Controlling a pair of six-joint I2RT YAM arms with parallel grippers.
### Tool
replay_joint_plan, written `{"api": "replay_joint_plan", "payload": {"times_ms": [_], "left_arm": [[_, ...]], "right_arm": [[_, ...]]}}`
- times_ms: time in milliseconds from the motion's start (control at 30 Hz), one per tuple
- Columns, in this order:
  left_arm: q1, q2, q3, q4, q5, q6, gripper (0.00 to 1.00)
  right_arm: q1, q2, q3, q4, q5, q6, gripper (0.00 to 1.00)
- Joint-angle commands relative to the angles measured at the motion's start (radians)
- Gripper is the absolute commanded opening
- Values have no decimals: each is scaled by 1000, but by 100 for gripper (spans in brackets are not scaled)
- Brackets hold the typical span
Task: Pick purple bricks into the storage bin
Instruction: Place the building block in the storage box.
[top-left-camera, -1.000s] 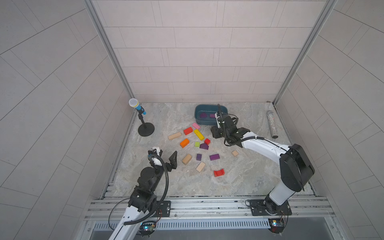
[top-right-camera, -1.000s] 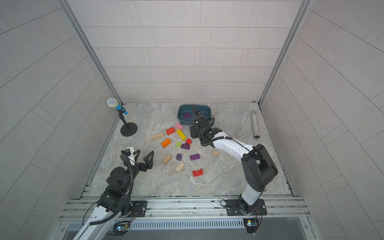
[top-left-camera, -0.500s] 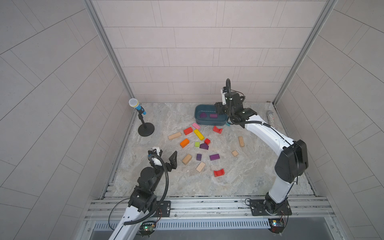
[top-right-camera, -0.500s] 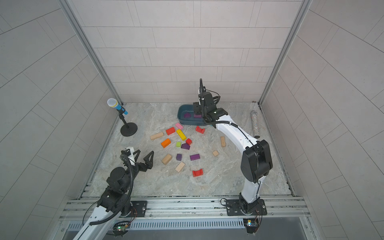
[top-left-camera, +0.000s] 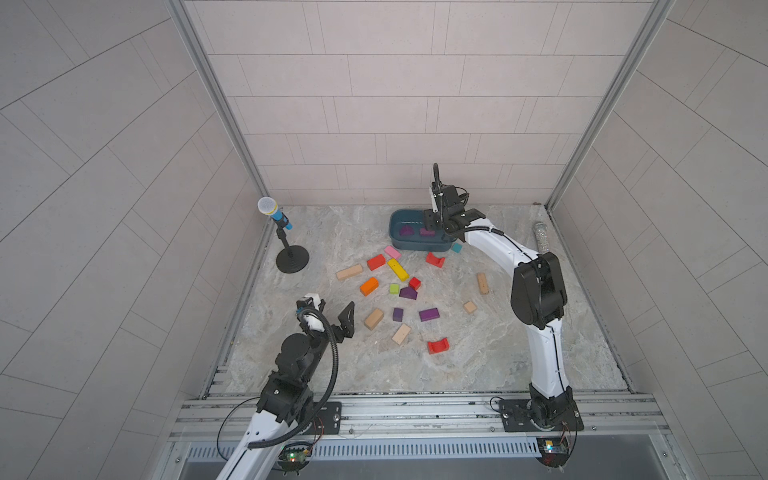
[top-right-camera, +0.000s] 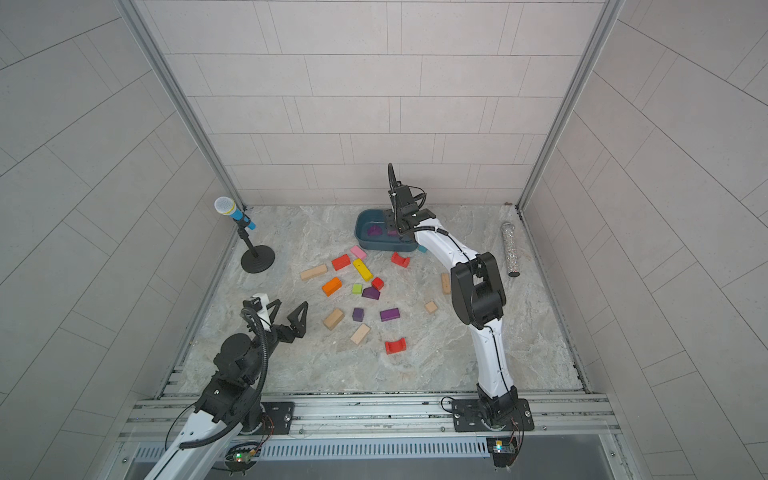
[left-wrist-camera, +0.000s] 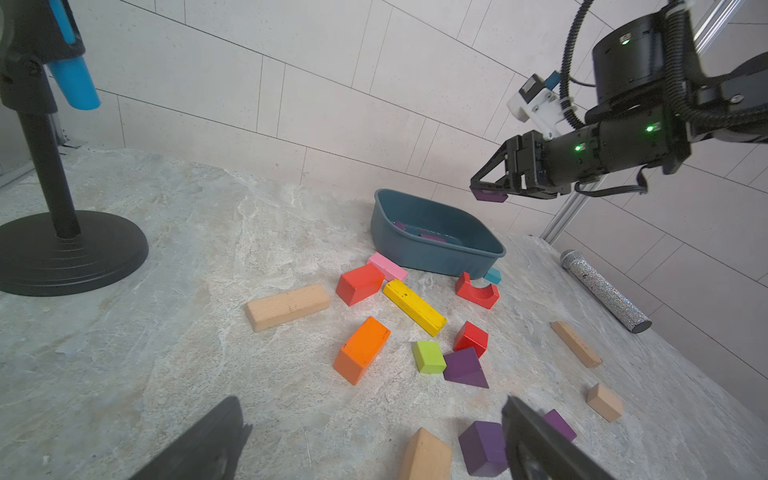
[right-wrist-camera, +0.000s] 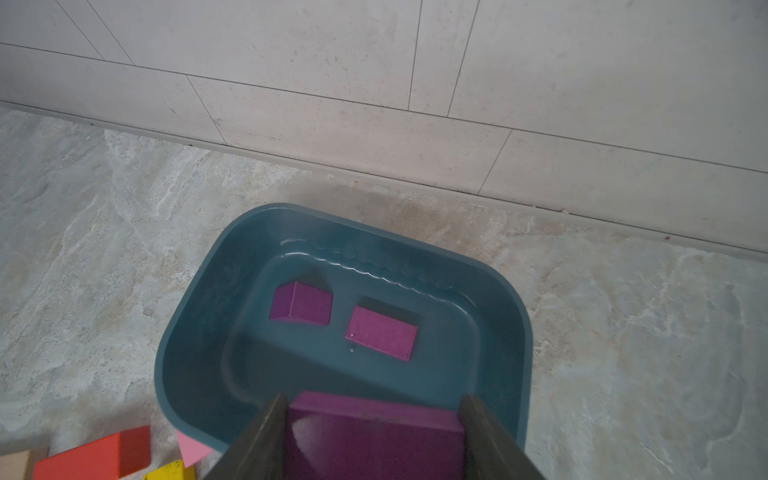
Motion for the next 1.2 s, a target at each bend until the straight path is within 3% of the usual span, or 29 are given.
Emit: {"api": "replay_joint_plan", "payload": {"times_ms": [0, 600, 867, 1033, 1167], "left_arm": [[-3, 2, -20, 28, 2, -5, 100], [-4, 15, -23, 43, 5, -8, 100], [-2, 14, -21, 42, 4, -7, 100], [-3, 10, -22, 38, 5, -6, 100], [-3, 9, -22, 39, 5, -5, 100]], "right_arm": [[-15, 62, 68, -7, -26, -9, 59], [-69, 370, 370, -138, -60, 16, 59], [-78, 390, 373, -141, -72, 24, 61], [-82, 384, 373, -152, -70, 14, 84], [-83, 375, 369, -160, -67, 1, 92]]}}
